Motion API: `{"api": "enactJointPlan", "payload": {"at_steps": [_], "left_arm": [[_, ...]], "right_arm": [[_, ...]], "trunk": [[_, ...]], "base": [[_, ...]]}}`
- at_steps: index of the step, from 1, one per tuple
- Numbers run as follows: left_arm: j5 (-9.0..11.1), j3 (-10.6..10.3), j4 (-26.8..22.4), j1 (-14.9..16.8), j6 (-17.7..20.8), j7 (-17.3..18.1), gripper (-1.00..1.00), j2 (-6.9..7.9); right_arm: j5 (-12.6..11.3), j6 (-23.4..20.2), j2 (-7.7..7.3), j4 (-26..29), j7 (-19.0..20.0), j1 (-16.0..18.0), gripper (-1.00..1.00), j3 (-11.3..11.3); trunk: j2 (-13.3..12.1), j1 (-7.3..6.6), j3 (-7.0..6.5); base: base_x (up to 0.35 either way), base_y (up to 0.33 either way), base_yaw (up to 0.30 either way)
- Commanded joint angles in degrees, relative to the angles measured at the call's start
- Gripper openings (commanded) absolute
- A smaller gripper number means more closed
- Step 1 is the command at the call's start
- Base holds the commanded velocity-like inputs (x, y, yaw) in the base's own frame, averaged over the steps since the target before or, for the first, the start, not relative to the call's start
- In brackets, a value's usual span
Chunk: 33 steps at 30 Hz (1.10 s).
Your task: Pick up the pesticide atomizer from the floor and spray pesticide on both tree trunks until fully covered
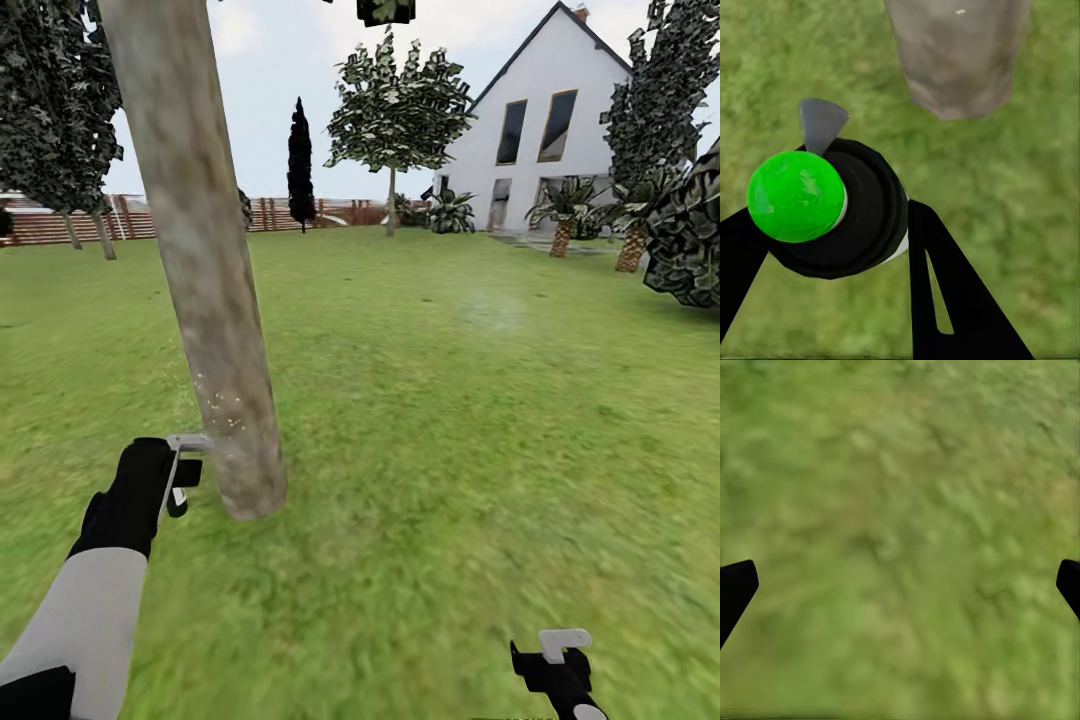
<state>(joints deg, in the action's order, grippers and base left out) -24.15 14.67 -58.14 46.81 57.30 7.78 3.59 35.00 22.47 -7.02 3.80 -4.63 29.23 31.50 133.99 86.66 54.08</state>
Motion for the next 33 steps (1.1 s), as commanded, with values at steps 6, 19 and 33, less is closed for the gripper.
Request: {"api": "enactJointPlan", "payload": {"at_steps": [6, 19, 33], "left_arm": [[-0.7, 0.0, 0.5, 6.6, 1.0, 0.6, -1.0, -0.08], [-0.8, -0.1, 1.6, -1.4, 0.0, 0.6, -1.0, -0.13], [-0.7, 0.0, 1.9, -2.9, -0.2, 0.6, -1.0, 0.05]], "right_arm": [[0.6, 0.2, -0.01, -0.1, -0.3, 0.0, 1.0, 0.3], [0.6, 0.2, -0.01, -0.2, -0.3, 0.0, 1.0, 0.3], [0.6, 0.2, 0.06, -0.1, -0.2, 0.0, 1.0, 0.3]], "trunk": [[0.0, -0.03, 0.06], [0.0, -0.03, 0.06], [0.0, -0.03, 0.06]], "base": [[-0.057, -0.255, 0.115], [-0.117, -0.239, 0.001], [0.201, -0.161, 0.141]]}}
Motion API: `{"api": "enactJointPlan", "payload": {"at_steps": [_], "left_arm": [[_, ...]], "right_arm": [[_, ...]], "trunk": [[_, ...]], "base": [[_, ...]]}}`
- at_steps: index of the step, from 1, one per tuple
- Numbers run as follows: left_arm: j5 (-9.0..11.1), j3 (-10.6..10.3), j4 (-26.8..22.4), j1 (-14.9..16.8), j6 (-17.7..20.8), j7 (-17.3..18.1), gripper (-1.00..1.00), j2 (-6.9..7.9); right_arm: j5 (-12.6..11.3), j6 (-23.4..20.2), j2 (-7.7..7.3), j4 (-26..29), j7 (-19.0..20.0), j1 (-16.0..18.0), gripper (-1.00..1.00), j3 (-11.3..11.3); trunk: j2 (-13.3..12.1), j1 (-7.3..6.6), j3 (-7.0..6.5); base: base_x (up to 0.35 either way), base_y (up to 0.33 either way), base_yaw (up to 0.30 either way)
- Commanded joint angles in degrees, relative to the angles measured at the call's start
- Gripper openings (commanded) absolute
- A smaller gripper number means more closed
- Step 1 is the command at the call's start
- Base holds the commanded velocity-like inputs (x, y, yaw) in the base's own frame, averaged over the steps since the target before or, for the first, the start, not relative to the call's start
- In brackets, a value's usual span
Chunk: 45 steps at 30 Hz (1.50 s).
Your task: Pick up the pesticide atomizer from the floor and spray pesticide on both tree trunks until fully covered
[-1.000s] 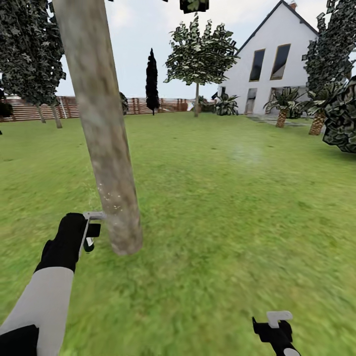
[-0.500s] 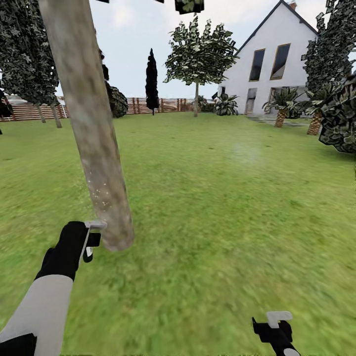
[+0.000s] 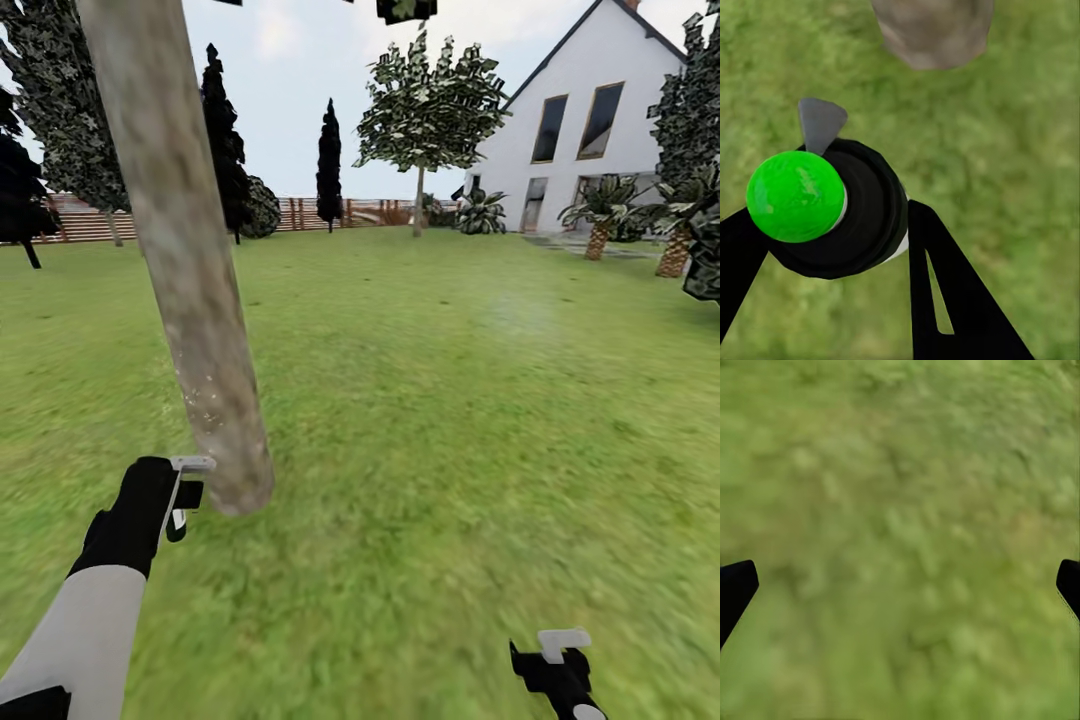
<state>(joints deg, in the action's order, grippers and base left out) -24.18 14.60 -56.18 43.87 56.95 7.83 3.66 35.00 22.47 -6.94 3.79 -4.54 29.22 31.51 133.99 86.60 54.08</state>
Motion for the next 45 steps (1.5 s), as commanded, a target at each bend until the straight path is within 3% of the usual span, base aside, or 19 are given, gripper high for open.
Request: {"api": "enactJointPlan", "payload": {"at_steps": [1, 3, 6, 11, 23, 27, 35, 45], "left_arm": [[-0.7, 0.1, 0.1, -0.9, 0.1, 0.7, -1.0, 0.01], [-0.6, 0.0, 1.4, -2.6, -1.1, 0.6, -1.0, 0.02], [-0.5, 0.5, 7.5, -3.0, -9.0, 0.2, -1.0, 0.17], [-0.7, 0.8, 12.6, -3.1, -15.3, -0.2, -1.0, 0.5], [-0.4, 0.8, 13.0, -4.3, -16.0, 0.6, -1.0, -0.19], [-0.3, 0.8, 13.0, -4.3, -16.0, 0.4, -1.0, -1.21], [-0.5, 0.8, 13.0, -4.3, -16.0, -0.2, -1.0, -1.17], [-0.5, 0.9, 12.9, -4.3, -16.0, -0.4, -1.0, -1.11]], "right_arm": [[0.7, 0.2, -0.11, -0.1, -0.3, 0.1, 1.0, 0.3], [0.7, 0.2, -0.16, -0.1, -0.2, 0.1, 1.0, 0.3], [0.7, 0.2, -0.25, -0.1, -0.3, 0.1, 1.0, 0.3], [0.6, 0.2, -0.09, -0.1, -0.3, 0.1, 1.0, 0.3], [0.6, 0.3, -0.08, -0.1, -0.4, 0.1, 1.0, 0.3], [0.6, 0.3, -0.09, -0.1, -0.4, 0.1, 1.0, 0.3], [0.6, 0.3, -0.01, -0.1, -0.4, 0.1, 1.0, 0.3], [0.6, 0.3, 0.03, -0.1, -0.4, 0.1, 1.0, 0.3]], "trunk": [[0.0, 0.02, 0.05], [0.0, 0.02, 0.05], [0.0, 0.02, 0.05], [0.0, 0.02, 0.05], [0.0, 0.02, 0.05], [0.0, 0.02, 0.05], [0.0, 0.02, 0.05], [0.0, 0.02, 0.05]], "base": [[0.331, -0.005, 0.019], [0.332, -0.001, 0.005], [0.333, 0.0, 0.001], [0.333, 0.0, 0.011], [0.19, -0.059, 0.215], [0.209, -0.202, 0.01], [0.211, -0.203, 0.015], [0.209, -0.205, 0.254]]}}
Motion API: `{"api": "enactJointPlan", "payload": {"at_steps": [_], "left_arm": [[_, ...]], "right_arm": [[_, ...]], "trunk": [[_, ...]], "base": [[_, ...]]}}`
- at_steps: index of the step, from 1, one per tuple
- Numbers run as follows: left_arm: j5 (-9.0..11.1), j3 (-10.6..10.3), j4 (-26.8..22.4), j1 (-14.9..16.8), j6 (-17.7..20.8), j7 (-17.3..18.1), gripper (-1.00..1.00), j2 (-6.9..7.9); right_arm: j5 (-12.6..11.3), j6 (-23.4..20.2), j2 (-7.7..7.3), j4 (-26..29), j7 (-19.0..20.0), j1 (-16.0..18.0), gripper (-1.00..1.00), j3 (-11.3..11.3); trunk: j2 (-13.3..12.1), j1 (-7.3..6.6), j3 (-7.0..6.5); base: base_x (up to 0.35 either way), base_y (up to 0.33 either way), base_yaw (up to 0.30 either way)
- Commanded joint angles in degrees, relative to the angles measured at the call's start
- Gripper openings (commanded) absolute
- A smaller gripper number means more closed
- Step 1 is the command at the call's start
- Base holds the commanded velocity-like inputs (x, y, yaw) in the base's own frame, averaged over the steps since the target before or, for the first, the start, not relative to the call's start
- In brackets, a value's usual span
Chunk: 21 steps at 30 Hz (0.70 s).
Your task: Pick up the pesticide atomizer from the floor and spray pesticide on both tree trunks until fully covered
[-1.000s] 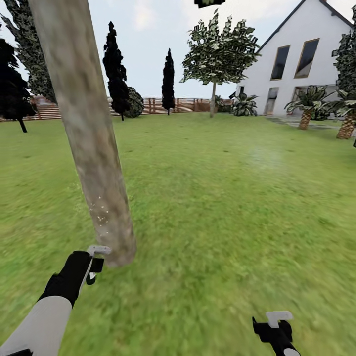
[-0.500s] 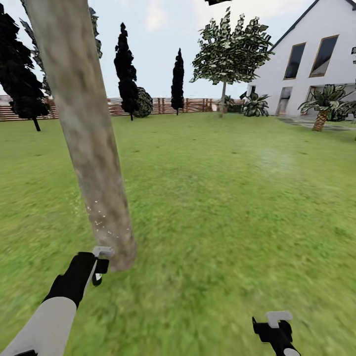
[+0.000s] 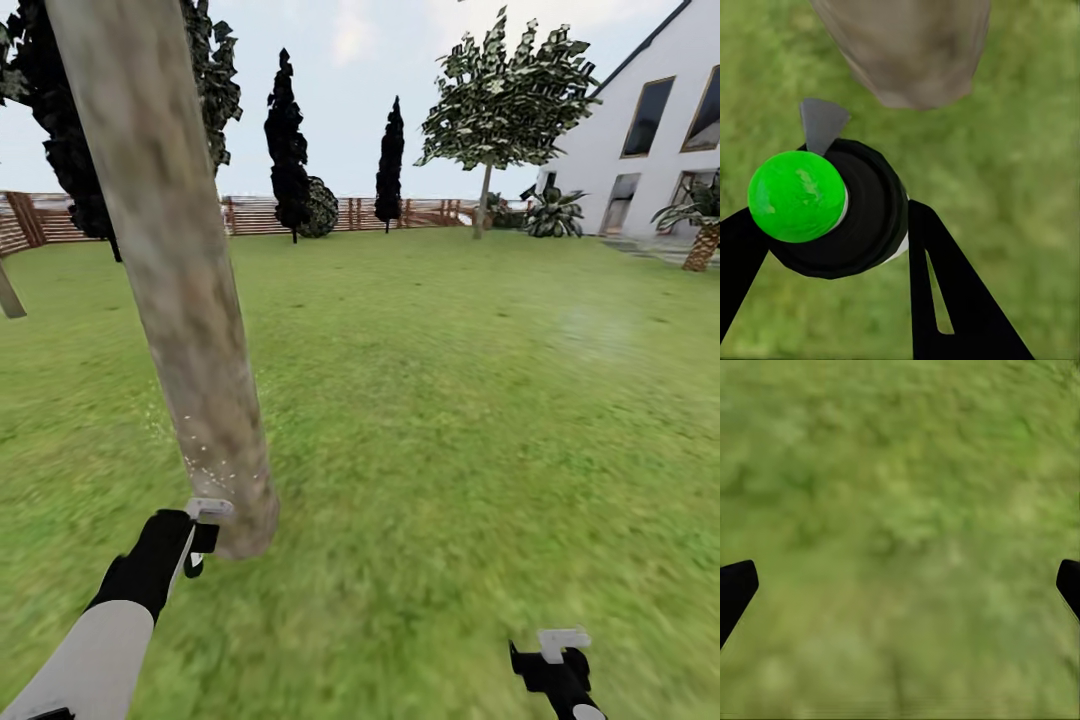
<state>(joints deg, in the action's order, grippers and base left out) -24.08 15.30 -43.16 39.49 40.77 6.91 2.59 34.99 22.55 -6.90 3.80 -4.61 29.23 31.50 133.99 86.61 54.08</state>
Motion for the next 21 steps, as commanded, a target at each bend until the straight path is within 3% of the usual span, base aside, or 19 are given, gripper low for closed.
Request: {"api": "enactJointPlan", "payload": {"at_steps": [1, 10, 21], "left_arm": [[-0.6, 0.2, -0.1, 0.1, 0.2, 0.6, -1.0, -0.04], [-0.6, 0.2, -0.1, 0.0, 0.2, 0.6, -1.0, -0.04], [-0.7, 0.2, 0.0, 0.0, 0.1, 0.6, -1.0, 0.04]], "right_arm": [[0.6, 0.2, 0.01, -0.1, -0.3, 0.0, 1.0, 0.3], [0.6, 0.2, 0.02, -0.1, -0.3, 0.0, 1.0, 0.3], [0.7, 0.1, -0.31, -0.1, -0.2, 0.0, 1.0, 0.3]], "trunk": [[0.0, 0.01, 0.06], [0.0, 0.01, 0.06], [0.0, 0.01, 0.06]], "base": [[0.199, -0.215, 0.276], [0.062, -0.262, 0.272], [0.068, -0.276, 0.021]]}}
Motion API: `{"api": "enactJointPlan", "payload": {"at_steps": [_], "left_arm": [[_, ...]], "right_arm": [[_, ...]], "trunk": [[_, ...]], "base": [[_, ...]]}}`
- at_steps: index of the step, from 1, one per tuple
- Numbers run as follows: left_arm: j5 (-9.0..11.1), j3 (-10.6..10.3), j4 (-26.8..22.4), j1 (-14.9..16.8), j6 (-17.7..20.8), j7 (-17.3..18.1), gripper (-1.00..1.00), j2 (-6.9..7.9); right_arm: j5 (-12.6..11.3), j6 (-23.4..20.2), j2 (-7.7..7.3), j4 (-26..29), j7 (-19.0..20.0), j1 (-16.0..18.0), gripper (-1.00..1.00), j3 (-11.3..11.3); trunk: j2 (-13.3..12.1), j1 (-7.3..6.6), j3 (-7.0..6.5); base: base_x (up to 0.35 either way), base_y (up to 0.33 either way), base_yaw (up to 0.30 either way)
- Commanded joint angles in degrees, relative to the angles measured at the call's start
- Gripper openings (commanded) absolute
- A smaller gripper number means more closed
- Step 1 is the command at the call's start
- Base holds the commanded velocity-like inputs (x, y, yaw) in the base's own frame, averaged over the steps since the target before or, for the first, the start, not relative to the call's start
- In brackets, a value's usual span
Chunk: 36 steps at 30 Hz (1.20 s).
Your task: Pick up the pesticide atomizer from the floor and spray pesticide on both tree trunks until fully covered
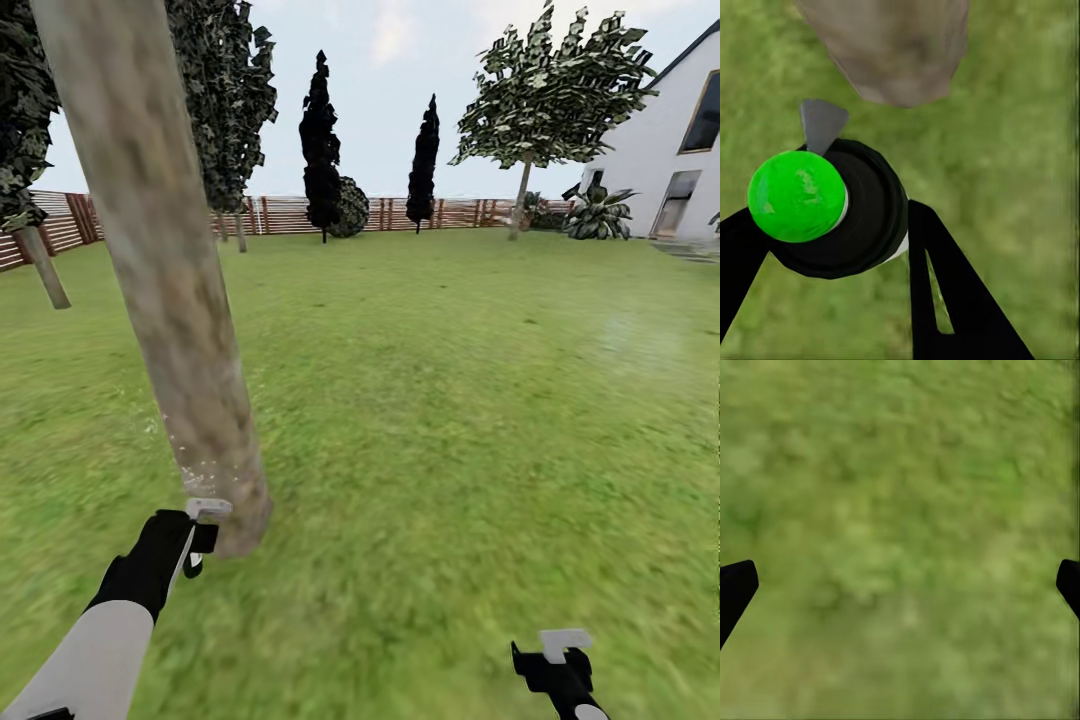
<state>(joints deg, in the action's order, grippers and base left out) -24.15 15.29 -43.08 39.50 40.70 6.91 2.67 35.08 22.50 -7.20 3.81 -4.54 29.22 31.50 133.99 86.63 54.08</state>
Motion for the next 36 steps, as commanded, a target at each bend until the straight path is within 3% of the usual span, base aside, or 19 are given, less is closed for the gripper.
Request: {"api": "enactJointPlan", "payload": {"at_steps": [1, 9, 12, 15, 36], "left_arm": [[-0.6, 0.2, -0.1, 0.0, 0.2, 0.6, -1.0, -0.03], [-0.6, 0.4, -0.1, 0.0, 0.2, 0.5, -1.0, 0.21], [-0.7, 3.8, -0.1, 0.0, 0.1, 0.5, -1.0, 0.29], [-0.8, 4.6, -0.2, 0.0, 0.0, 0.5, -1.0, 0.06], [-0.7, 4.3, -1.1, 1.0, 0.1, 1.3, -1.0, 0.14]], "right_arm": [[0.6, 0.2, -0.01, -0.1, -0.3, 0.1, 1.0, 0.3], [0.5, 0.2, 0.14, -0.1, -0.4, 0.1, 1.0, 0.3], [0.5, 0.2, 0.16, -0.1, -0.4, 0.1, 1.0, 0.3], [0.5, 0.2, 0.25, -0.1, -0.4, 0.1, 1.0, 0.3], [0.5, 0.2, 0.26, -0.1, -0.4, 0.1, 1.0, 0.3]], "trunk": [[0.0, 0.0, 0.06], [0.0, 0.0, 0.06], [0.0, 0.0, 0.06], [0.0, 0.0, 0.06], [0.0, 0.0, 0.06]], "base": [[0.083, -0.276, 0.0], [0.087, -0.276, 0.016], [0.092, -0.276, 0.237], [0.095, -0.276, 0.272], [0.175, -0.242, 0.277]]}}
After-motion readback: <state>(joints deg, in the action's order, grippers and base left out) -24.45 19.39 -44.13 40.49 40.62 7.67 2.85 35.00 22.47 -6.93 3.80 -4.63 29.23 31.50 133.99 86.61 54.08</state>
